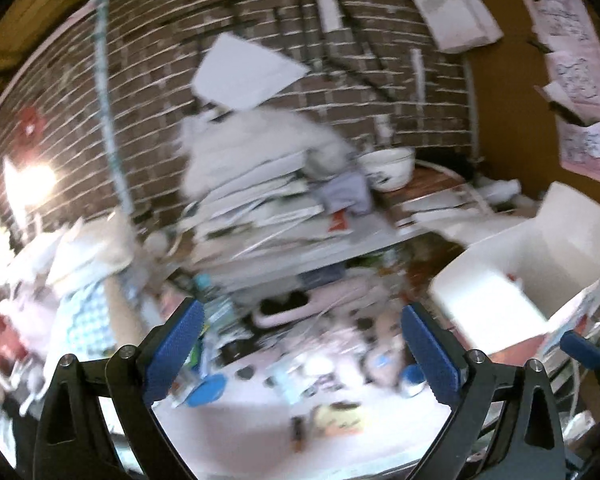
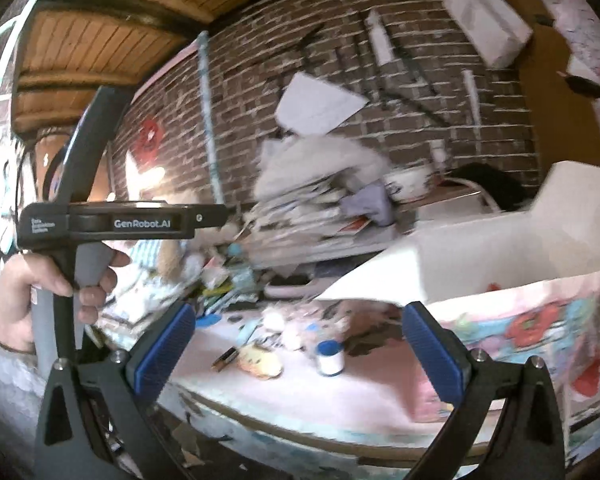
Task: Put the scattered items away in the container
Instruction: 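Reach the right gripper to the blue-capped tape roll and grasp it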
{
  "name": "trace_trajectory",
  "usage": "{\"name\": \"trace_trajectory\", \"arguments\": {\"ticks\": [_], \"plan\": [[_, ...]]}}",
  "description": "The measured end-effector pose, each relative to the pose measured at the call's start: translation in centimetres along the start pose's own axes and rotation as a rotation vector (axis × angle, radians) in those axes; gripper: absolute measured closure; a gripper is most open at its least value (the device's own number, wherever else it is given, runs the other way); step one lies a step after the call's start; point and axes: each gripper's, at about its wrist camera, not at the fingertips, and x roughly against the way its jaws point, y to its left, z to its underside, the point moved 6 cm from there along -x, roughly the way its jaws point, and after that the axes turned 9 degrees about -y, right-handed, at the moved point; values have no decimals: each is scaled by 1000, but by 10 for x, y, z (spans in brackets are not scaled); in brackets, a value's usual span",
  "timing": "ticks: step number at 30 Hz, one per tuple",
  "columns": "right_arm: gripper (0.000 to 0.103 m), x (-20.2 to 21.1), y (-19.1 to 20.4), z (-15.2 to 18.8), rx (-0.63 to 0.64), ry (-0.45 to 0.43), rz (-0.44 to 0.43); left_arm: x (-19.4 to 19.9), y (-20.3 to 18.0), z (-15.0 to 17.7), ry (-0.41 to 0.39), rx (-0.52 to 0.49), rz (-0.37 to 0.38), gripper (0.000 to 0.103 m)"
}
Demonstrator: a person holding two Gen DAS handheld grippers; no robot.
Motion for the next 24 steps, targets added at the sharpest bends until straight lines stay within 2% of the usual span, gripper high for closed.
{"name": "trace_trajectory", "arguments": {"ticks": [5,12,15,24], "plan": [[1,-32,15,26,33,74,-2,0,31,33,34,42,-45,5],[19,-77,-3,56,53,179,119,-1,54,81,91,87,-77,5],[34,-93,-12,67,84,225,177,-1,55,97,120,104,-51,5],[60,-123,-28,96,140,325,271,-2,51,109,138,96,-7,5]]}}
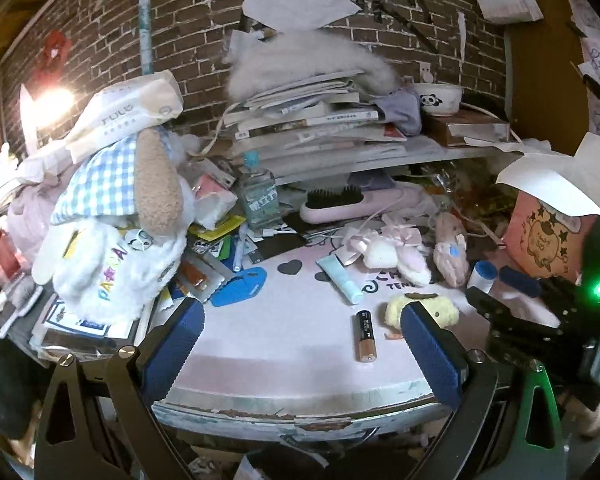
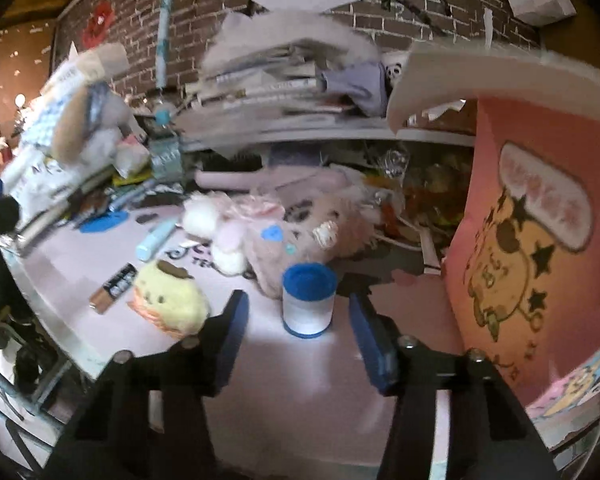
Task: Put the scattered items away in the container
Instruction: 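Reach the right gripper to the blue-capped tape roll and grasp it, then lift the tape roll with the right gripper and carry it over the box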
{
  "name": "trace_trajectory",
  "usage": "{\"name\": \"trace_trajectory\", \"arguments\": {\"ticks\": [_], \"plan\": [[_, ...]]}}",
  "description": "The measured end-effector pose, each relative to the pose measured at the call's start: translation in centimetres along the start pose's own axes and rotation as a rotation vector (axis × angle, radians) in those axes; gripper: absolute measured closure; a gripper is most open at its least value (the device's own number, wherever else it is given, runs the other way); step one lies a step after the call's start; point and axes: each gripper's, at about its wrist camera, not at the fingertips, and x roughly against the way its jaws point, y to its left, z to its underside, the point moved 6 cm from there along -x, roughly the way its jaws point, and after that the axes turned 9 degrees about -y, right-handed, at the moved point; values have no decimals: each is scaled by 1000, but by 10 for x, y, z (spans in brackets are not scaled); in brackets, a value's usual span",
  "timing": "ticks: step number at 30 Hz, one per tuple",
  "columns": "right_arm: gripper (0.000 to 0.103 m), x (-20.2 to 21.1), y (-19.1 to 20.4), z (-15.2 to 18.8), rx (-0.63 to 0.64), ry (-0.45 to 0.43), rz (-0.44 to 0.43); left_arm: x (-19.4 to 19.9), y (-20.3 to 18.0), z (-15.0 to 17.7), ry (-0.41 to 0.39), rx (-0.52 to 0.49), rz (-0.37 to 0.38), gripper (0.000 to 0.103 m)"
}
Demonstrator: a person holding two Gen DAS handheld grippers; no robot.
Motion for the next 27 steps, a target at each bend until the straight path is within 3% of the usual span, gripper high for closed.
{"name": "trace_trajectory", "arguments": {"ticks": [7,27], "plan": [[74,-10,-2,4,1,21,11,-4,-4,-1,0,-6,15,5],[76,-5,1,-4,-4,-10,-10,-9,-11,-1,8,-14,29,5]]}}
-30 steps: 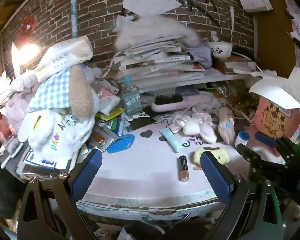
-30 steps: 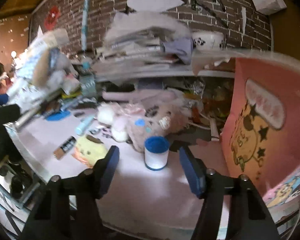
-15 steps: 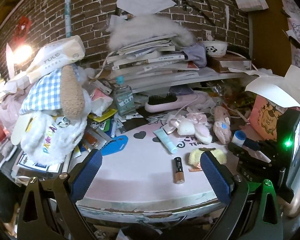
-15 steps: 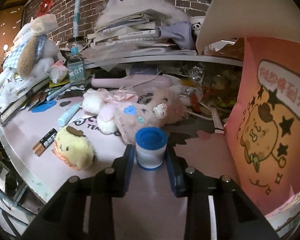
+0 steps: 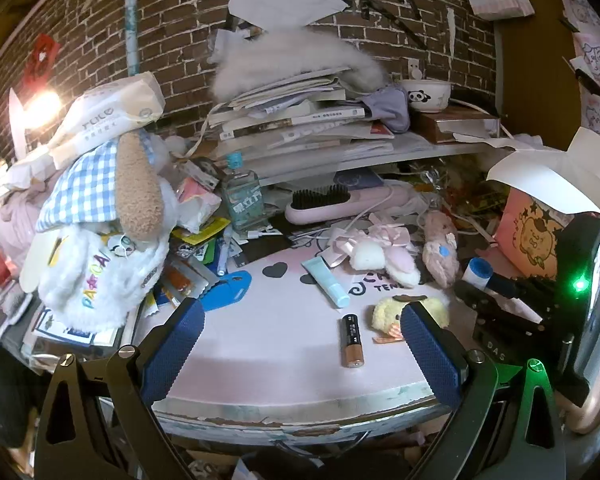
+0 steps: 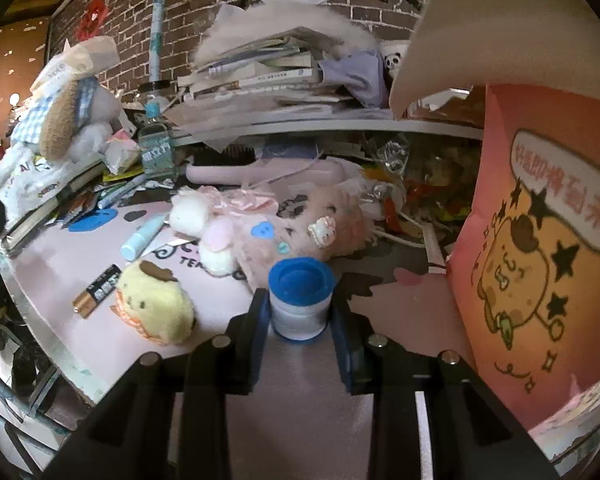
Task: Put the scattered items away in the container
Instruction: 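Lift the tape roll with the right gripper and carry it over the box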
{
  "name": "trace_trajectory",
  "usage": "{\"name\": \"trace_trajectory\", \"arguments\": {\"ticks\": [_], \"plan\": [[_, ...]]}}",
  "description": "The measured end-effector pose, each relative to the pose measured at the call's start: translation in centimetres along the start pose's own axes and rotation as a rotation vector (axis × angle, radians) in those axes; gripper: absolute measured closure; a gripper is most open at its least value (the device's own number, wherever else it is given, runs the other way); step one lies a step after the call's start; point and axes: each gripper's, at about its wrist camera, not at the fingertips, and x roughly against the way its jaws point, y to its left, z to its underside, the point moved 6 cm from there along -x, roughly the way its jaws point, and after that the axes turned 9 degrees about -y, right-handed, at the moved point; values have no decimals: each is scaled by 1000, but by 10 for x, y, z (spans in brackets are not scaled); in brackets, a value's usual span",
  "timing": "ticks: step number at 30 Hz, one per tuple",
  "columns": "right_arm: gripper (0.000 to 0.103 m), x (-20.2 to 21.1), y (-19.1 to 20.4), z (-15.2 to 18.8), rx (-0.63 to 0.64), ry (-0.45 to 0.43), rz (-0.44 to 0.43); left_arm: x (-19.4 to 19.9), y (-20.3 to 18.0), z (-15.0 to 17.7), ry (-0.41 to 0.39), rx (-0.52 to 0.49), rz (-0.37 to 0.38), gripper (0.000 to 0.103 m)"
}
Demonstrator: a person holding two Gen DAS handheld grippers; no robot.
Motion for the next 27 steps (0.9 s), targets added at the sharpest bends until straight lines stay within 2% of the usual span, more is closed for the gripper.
{"name": "trace_trajectory", "arguments": {"ticks": [4,12,17,21,27], "plan": [[76,14,4,-11,-8,-26,-37,-2,-3,2,8,-5,-3,5],[76,53,17,-46,-25,-100,-177,0,-6,3,18,-14,-3,5],[76,71,20,-66,-36,-118,-242,1,-8,2,19,-19,1,5],[76,84,14,-80,-42,-126,-252,1,-11,0,22,-23,3,5],[76,101,-10,-104,-34,-137,-219,2,-15,-1,21,-28,13,5]]}}
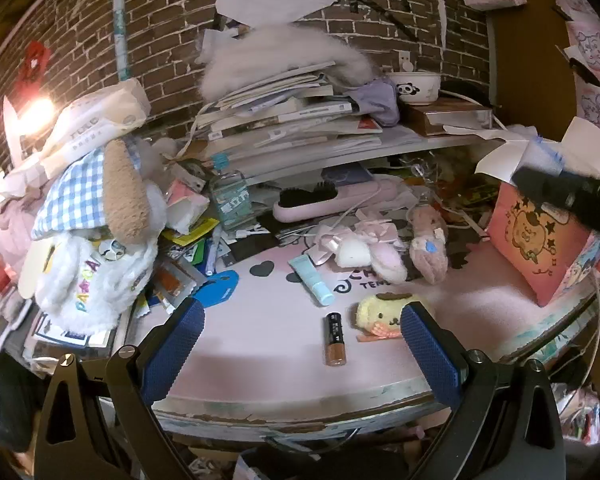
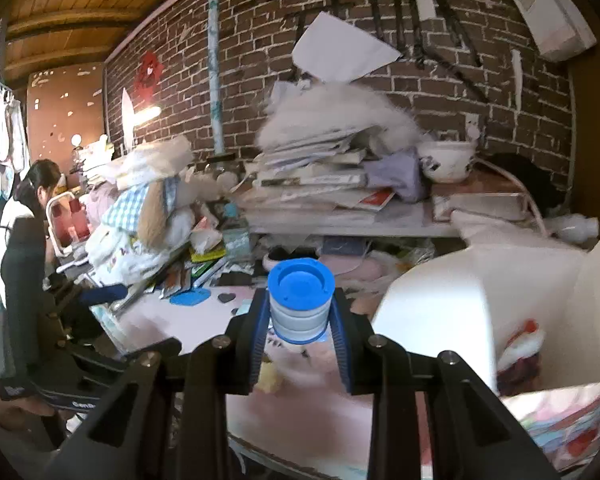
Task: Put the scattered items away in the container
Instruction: 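Lift the tape roll with the right gripper and carry it over the box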
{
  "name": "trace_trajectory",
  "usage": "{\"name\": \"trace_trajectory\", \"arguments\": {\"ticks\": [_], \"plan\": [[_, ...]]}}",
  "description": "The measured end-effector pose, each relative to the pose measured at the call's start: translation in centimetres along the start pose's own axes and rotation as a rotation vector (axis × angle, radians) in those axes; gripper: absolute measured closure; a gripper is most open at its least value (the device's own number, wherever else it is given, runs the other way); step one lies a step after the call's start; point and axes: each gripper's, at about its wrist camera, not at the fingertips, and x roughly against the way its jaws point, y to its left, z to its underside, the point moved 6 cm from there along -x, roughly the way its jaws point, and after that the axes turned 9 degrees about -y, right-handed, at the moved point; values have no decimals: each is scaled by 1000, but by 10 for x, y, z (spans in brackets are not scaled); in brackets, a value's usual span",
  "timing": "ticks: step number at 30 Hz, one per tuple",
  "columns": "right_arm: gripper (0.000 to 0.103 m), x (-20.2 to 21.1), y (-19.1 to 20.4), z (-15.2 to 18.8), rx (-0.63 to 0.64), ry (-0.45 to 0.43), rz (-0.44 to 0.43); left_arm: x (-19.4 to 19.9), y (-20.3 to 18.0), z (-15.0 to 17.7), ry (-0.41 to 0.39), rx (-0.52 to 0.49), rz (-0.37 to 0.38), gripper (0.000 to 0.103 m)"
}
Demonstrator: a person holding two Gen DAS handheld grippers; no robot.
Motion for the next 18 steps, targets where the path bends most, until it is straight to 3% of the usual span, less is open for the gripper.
{"name": "trace_trajectory", "arguments": {"ticks": [12,18], "plan": [[76,36,-78,-43,-15,2,170,-2,-7,0,7,-10,19,5],[76,37,-122,-46,-32,88,256,-4,-9,0,10,-12,24,5]]}}
